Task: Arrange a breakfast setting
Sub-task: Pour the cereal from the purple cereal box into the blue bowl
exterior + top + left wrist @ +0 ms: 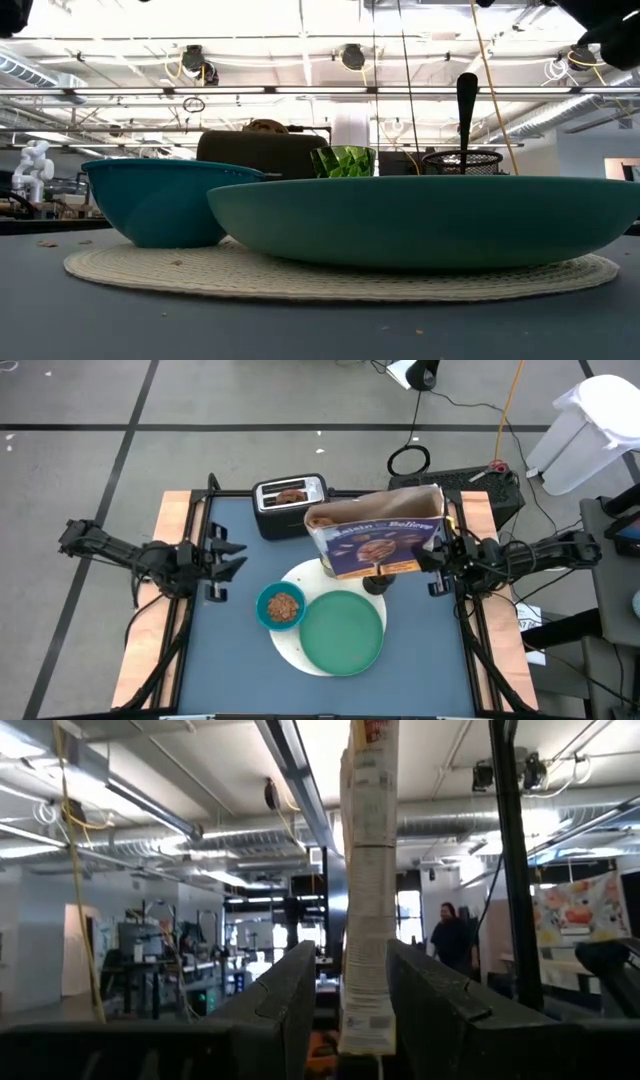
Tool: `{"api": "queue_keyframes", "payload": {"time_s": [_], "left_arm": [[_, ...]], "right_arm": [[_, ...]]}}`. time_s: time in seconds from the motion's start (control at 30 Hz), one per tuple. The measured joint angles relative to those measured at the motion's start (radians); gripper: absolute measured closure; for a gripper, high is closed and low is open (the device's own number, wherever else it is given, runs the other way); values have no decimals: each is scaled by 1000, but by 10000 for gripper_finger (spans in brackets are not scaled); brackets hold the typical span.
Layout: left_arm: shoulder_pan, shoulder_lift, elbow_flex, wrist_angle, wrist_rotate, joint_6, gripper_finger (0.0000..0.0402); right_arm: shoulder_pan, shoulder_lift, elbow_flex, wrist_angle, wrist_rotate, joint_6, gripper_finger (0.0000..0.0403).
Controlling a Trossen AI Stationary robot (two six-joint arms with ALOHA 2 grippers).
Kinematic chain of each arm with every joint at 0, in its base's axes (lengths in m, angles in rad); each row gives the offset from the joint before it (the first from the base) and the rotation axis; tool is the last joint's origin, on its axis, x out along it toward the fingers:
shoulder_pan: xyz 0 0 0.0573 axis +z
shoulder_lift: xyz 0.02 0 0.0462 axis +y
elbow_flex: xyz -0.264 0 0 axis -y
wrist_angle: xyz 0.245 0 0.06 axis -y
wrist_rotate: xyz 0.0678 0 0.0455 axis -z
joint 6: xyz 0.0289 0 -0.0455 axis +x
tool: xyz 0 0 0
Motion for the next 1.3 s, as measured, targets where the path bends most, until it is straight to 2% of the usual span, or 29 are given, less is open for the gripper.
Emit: {"api": "queue_keyframes", "payload": {"time_s": [0.3, 0.5, 0.73, 1.03, 1.3], "left_arm": [[0, 96, 0, 12, -24, -141, 262], [1, 182, 13, 65, -45, -259, 207], [30, 346, 131, 64, -48, -251, 167], [89, 566, 341, 52, -49, -190, 165], [100, 661, 438, 51, -43, -189, 165]], "right_arm": [[0, 0, 0, 2, 1, -7, 403], [0, 0, 0, -8, 1, -8, 403], [0, 0, 0, -17, 1, -8, 403], [0, 1, 0, -31, 0, -8, 403], [0, 1, 0, -47, 3, -27, 403]]}}
